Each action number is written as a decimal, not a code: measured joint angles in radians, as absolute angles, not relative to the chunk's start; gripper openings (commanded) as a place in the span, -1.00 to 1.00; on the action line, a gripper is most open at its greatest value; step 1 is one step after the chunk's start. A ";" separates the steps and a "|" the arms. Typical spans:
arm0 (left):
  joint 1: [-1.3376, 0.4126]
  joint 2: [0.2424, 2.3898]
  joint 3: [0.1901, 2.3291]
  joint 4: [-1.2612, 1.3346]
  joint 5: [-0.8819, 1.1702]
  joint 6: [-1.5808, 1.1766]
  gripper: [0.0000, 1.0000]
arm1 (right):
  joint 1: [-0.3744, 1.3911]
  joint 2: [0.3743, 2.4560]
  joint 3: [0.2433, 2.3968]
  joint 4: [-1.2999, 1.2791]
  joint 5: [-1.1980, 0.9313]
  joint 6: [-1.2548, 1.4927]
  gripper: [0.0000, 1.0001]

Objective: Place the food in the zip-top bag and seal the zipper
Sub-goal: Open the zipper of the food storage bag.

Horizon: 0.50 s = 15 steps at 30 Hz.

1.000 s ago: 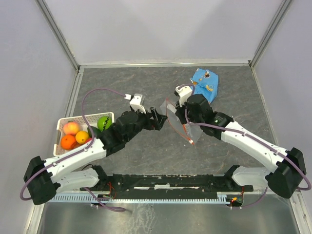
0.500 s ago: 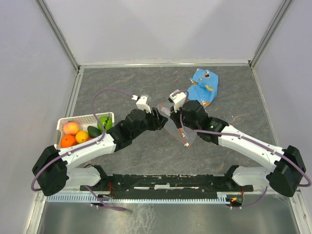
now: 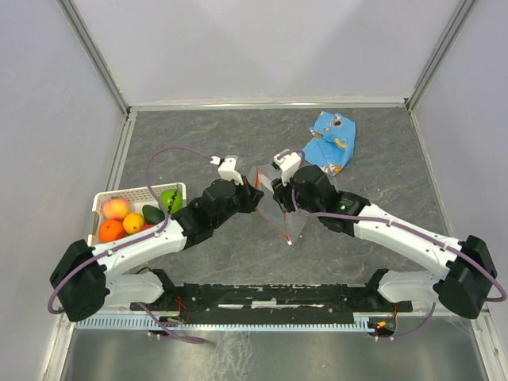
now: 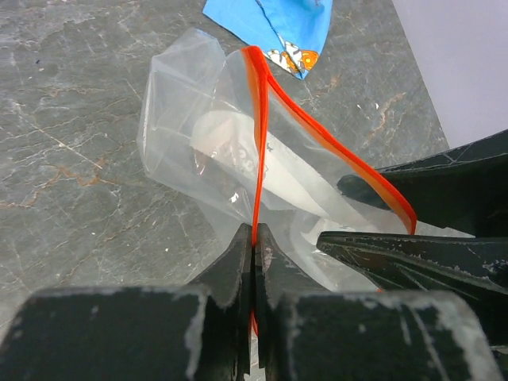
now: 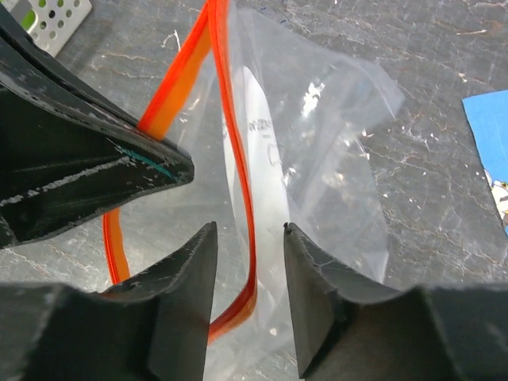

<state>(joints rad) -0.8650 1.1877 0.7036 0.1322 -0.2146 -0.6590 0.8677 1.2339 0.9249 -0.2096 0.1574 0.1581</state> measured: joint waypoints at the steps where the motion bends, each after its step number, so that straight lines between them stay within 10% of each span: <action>1: -0.867 1.180 0.699 0.131 -0.227 -0.659 -0.95 | 0.873 1.236 0.931 -0.223 0.167 0.165 0.01; 15: -0.922 1.169 0.683 0.130 -0.366 -0.714 -0.95 | 1.019 1.270 1.052 -0.403 0.521 0.303 0.17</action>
